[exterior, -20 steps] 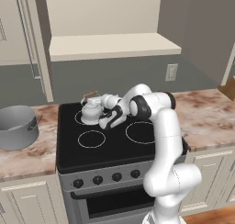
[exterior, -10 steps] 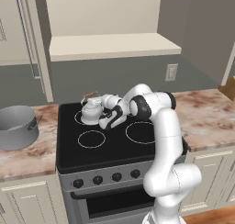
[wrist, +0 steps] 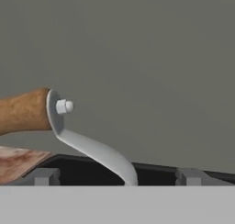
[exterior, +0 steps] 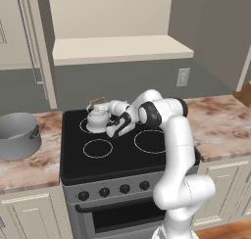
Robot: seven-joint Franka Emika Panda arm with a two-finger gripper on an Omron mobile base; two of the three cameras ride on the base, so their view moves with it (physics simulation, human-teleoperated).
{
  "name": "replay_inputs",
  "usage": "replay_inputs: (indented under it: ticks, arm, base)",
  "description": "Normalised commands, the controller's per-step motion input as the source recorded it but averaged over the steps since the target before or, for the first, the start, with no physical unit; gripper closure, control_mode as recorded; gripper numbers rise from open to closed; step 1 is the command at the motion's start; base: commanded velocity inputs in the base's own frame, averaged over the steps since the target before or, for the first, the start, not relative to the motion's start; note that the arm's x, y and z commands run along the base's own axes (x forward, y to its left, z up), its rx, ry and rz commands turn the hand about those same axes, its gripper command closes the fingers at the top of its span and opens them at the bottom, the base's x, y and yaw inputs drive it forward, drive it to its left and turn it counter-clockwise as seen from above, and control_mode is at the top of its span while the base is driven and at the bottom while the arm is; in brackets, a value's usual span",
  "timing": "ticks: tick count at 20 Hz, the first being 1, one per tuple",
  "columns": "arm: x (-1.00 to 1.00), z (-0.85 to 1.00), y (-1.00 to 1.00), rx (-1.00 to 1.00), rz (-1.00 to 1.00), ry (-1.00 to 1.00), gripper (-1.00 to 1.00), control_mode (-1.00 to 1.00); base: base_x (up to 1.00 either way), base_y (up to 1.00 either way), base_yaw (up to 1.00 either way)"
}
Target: Pick the kettle from the cabinet and place it on a stove burner. Then pick the pot from the counter and place it on another stove burner. Finally, turn both burners on.
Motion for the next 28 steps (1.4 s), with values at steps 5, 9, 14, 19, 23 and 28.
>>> replay_inputs:
  ticks: [5,9,14,19,23,28]
  arm:
    - [-0.2,-0.27,-0.04,0.03,0.0,-0.05,-1.0,-1.0]
    - [-0.3,-0.3,-0.05,0.03,0.0,-0.02,-1.0,-1.0]
    - [-0.15,-0.05,-0.08,0.02,0.0,-0.01,-1.0,-1.0]
    - [-0.08,0.0,-0.08,0.0,0.0,-0.04,-1.0,-1.0]
    - [-0.03,0.0,0.0,0.0,0.0,-0.06,-1.0,-1.0]
    - [-0.27,0.0,0.0,0.0,0.0,-0.09,-1.0,-1.0]
  base:
    - [0.0,0.0,0.0]
    - [0.0,0.0,0.0]
    - [0.0,0.0,0.0]
    - [0.0,0.0,0.0]
    - [0.0,0.0,0.0]
    - [0.0,0.0,0.0]
